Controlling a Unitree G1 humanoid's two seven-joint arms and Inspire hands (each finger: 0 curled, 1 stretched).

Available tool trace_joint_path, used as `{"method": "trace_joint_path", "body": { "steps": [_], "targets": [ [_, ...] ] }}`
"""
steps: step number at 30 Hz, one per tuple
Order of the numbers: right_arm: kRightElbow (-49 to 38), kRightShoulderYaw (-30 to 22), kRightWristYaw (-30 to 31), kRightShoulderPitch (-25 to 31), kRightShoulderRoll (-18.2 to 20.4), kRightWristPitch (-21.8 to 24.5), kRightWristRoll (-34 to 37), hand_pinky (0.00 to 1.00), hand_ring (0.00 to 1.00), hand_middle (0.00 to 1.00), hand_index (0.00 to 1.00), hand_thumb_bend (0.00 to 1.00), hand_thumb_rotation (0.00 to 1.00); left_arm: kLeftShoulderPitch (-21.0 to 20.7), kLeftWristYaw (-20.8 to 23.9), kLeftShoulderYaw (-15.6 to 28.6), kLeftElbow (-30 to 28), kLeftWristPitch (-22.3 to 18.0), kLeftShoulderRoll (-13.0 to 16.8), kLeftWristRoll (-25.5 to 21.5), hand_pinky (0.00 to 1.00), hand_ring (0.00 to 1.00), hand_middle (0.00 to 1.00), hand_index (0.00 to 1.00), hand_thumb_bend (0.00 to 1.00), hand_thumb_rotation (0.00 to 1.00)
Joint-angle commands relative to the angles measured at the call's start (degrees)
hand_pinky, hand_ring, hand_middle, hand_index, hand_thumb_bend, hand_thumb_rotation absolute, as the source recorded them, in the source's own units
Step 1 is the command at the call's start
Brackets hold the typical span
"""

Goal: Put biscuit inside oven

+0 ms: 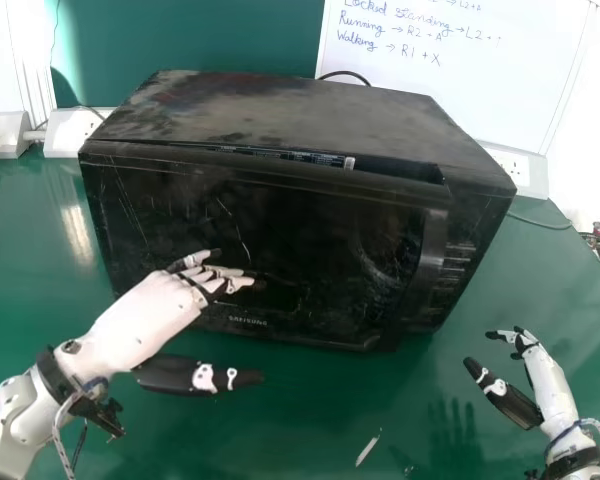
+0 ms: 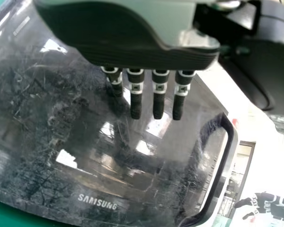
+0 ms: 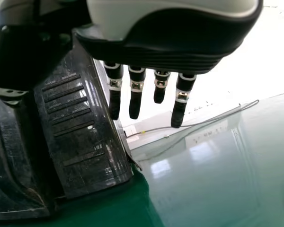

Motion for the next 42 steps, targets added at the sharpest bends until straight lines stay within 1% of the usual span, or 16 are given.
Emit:
{"method": "trace_joint_path", "body": {
  "steps": [1, 6, 8, 13, 15, 20, 25, 30, 34, 42],
  "targets": [
    [-0.34, 0.07, -0.28, 0.45, 0.46, -0.16, 0.61, 0.78, 0.86, 0.88, 0.83, 0.96, 0.30, -1.06, 0.21, -1.01, 0.97, 0.49, 0.11, 0.21, 0.79, 0.89, 0.93, 0.90, 0.90, 1.00],
    [-0.51, 0.21, -0.27, 0.46, 0.31, -0.05, 0.32, 0.79, 0.86, 0.88, 0.83, 0.96, 0.30, -2.74, -0.11, -2.09, 2.16, 1.21, 0.33, 0.47, 0.80, 0.89, 0.94, 0.90, 0.89, 1.00],
    [-0.55, 0.25, -0.24, 0.41, 0.41, -0.09, 0.56, 0.78, 0.86, 0.88, 0.83, 0.96, 0.29, -3.32, -0.12, -2.44, 2.47, 1.63, 0.42, 0.66, 0.79, 0.89, 0.93, 0.90, 0.89, 1.00],
    [0.26, 0.44, -0.92, 0.21, 0.40, -1.52, 0.54, 0.77, 0.85, 0.88, 0.82, 0.96, 0.28, -4.37, 0.80, -3.11, 3.81, 1.62, 0.19, 1.16, 0.78, 0.89, 0.93, 0.90, 0.89, 1.00],
    [0.45, 0.44, -0.92, 0.22, 0.31, -1.93, 0.47, 0.76, 0.85, 0.88, 0.82, 0.96, 0.29, -4.84, 1.08, -3.36, 4.48, 1.40, 0.06, 1.17, 0.77, 0.88, 0.93, 0.90, 0.89, 1.00],
    [0.16, 0.35, -0.66, 0.26, 0.57, -1.23, 0.70, 0.78, 0.86, 0.88, 0.83, 0.96, 0.27, -5.93, 1.14, -3.88, 5.56, 1.37, 0.15, 1.51, 0.78, 0.89, 0.93, 0.90, 0.88, 1.00],
    [0.06, 0.35, -0.42, 0.33, 0.55, -1.05, 0.98, 0.78, 0.86, 0.88, 0.83, 0.96, 0.28, -6.48, 1.41, -4.14, 6.62, 1.29, 0.25, 1.70, 0.79, 0.89, 0.94, 0.91, 0.89, 1.00],
    [-0.38, 0.38, -0.17, 0.41, 0.53, -0.41, 1.24, 0.79, 0.86, 0.88, 0.83, 0.96, 0.26, -6.77, 1.43, -4.45, 7.00, 1.92, 0.15, 1.71, 0.79, 0.89, 0.94, 0.91, 0.90, 1.00],
    [-0.06, 0.41, -0.34, 0.36, 0.43, -0.50, 1.25, 0.78, 0.86, 0.88, 0.83, 0.96, 0.28, -7.29, 1.00, -4.82, 7.57, 2.48, 0.14, 1.48, 0.79, 0.89, 0.94, 0.91, 0.90, 1.00],
    [-0.38, 0.60, -0.24, 0.33, 0.44, -0.31, 1.22, 0.77, 0.85, 0.88, 0.82, 0.96, 0.27, -9.18, 0.95, -5.90, 9.75, 2.91, -0.07, 1.53, 0.78, 0.89, 0.95, 0.91, 0.89, 1.00]
  ]
}}
